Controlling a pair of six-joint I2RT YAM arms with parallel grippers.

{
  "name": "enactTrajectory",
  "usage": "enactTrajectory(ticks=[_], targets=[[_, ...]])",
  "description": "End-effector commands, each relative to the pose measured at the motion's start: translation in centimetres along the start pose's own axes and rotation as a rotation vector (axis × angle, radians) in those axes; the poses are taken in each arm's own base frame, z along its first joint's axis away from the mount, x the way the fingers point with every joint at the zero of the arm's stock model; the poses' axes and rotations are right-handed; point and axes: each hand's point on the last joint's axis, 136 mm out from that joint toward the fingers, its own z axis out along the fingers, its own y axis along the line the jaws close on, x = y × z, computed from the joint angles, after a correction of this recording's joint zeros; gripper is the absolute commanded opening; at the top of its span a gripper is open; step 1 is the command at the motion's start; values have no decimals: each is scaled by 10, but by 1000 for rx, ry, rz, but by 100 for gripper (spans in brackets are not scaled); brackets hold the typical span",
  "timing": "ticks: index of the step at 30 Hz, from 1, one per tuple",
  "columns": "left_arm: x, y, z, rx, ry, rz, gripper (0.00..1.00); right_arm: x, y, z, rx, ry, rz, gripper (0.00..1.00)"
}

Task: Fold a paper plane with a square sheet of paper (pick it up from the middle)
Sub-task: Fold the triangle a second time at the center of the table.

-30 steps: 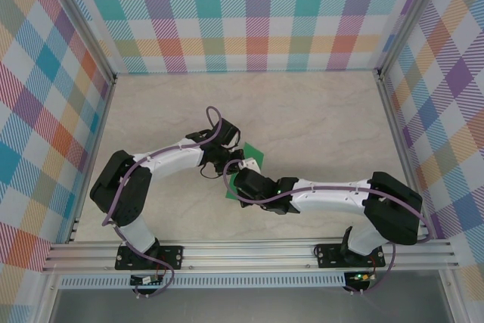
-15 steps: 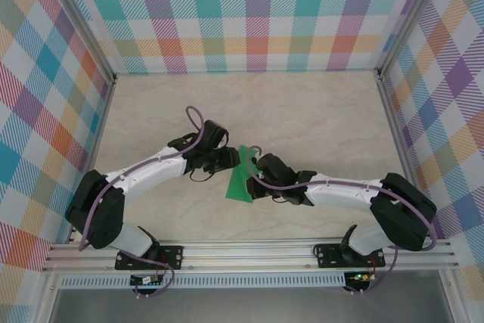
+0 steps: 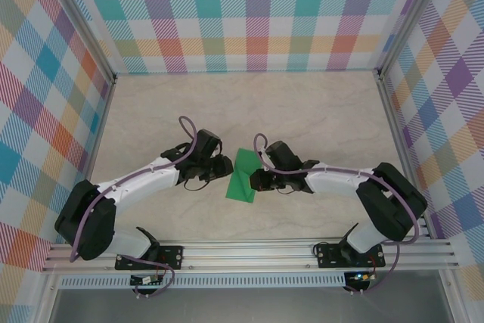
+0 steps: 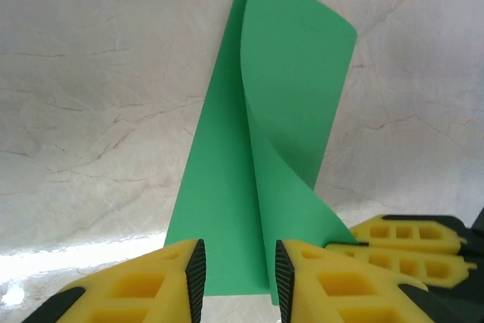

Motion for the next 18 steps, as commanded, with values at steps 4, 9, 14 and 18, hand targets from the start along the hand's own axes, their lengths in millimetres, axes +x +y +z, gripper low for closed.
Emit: enactTrajectory(ticks=[4,9,14,18], targets=[[-5,-11,-1,91,-23,-19,32,-8,5,4,-50,43,-24,9],[0,-12,4,112,-3,-20,32,-11,0,5,-44,62,-32,9],[3,-13,10,119,15,-20,32,-12,-8,7,-26,87,-35,9],[4,-13,13,121,25,-22,32,-12,-12,8,-30,98,-36,9]])
